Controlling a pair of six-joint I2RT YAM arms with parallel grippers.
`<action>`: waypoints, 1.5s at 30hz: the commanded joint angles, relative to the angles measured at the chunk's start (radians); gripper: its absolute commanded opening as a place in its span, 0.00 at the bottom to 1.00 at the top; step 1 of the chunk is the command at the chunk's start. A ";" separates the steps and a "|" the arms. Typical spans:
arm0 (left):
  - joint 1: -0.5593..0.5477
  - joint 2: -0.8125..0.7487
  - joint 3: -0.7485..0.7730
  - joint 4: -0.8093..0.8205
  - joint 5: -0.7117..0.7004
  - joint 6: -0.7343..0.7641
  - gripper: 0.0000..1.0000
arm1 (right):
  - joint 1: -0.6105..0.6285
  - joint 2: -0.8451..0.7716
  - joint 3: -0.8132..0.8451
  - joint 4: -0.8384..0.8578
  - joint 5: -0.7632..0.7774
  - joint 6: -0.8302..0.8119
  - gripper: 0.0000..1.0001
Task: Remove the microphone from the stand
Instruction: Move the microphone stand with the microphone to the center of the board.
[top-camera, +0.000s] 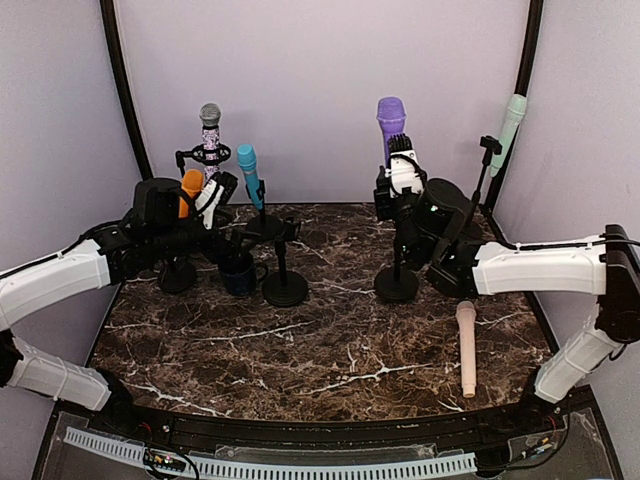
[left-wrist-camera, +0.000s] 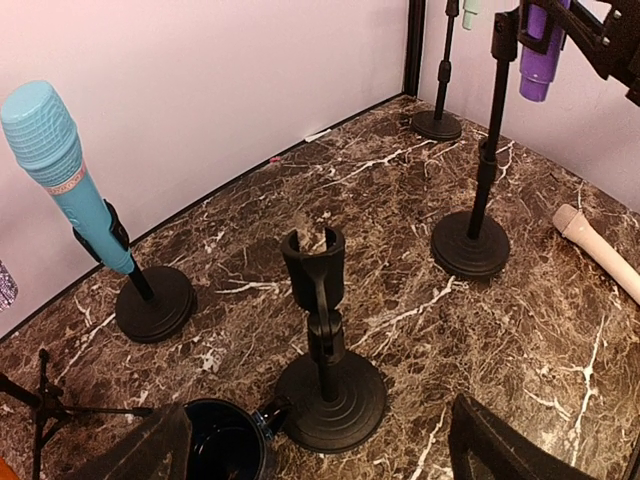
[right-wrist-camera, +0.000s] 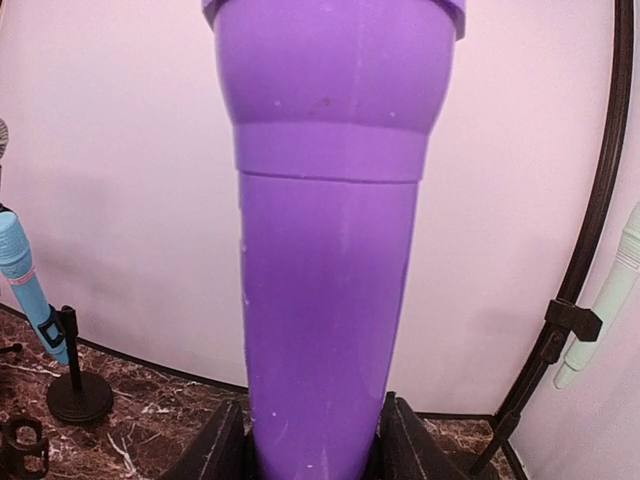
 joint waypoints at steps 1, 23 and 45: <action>0.003 -0.049 -0.013 0.020 -0.012 0.017 0.92 | 0.094 -0.062 -0.002 0.213 0.139 -0.070 0.31; 0.002 -0.065 -0.031 0.049 -0.016 0.017 0.92 | 0.360 0.153 0.153 0.517 0.370 -0.151 0.33; 0.002 -0.065 -0.036 0.054 -0.002 0.014 0.92 | 0.499 0.142 0.020 0.595 0.468 -0.196 0.99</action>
